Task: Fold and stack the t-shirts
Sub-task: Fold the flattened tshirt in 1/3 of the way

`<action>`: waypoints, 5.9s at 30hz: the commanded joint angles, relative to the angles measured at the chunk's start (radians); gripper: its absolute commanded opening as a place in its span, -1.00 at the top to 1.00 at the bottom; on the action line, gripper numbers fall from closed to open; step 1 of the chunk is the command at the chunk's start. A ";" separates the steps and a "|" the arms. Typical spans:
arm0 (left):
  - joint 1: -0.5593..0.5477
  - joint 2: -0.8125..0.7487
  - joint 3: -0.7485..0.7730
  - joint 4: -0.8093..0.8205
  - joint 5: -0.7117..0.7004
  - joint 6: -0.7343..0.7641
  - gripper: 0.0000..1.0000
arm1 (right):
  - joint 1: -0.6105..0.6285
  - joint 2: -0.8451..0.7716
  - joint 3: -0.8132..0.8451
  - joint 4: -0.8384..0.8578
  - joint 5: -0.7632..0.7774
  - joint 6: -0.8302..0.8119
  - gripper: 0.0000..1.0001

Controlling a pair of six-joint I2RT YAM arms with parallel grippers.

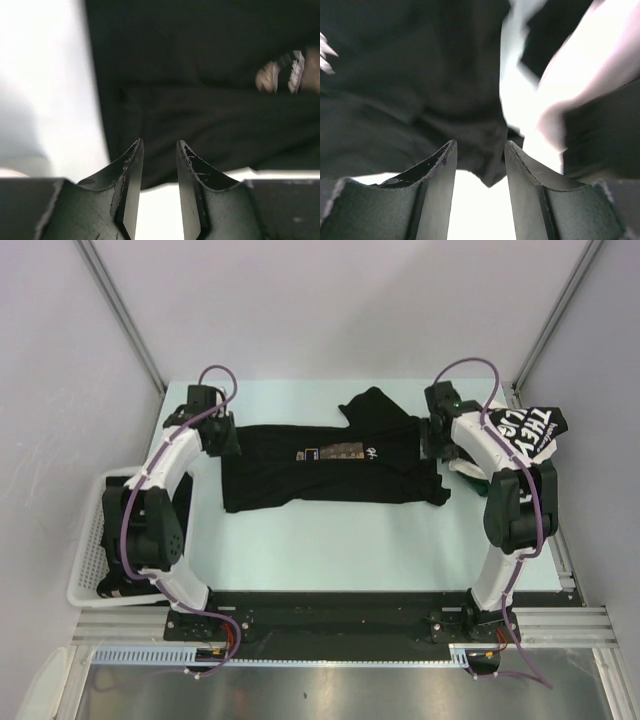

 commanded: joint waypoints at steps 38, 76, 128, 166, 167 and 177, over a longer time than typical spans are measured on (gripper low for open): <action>-0.089 -0.360 -0.181 -0.115 0.004 -0.022 0.14 | 0.012 -0.046 -0.413 0.253 0.133 0.032 -0.03; -0.095 -0.178 -0.399 -0.014 -0.217 -0.141 0.10 | 0.007 -0.026 -0.411 0.228 0.052 0.012 1.00; -0.123 -0.217 -0.434 -0.122 -0.246 -0.078 1.00 | 0.051 -0.150 -0.411 0.029 0.021 0.107 1.00; -0.129 -0.375 -0.396 -0.412 -0.197 -0.072 0.64 | 0.056 -0.110 -0.448 -0.164 0.010 0.147 1.00; -0.131 -0.369 -0.394 -0.414 -0.203 -0.074 0.56 | 0.056 -0.102 -0.450 -0.163 0.001 0.147 0.99; -0.131 -0.366 -0.301 -0.422 -0.237 -0.081 0.31 | 0.055 -0.121 -0.425 -0.171 0.059 0.135 0.29</action>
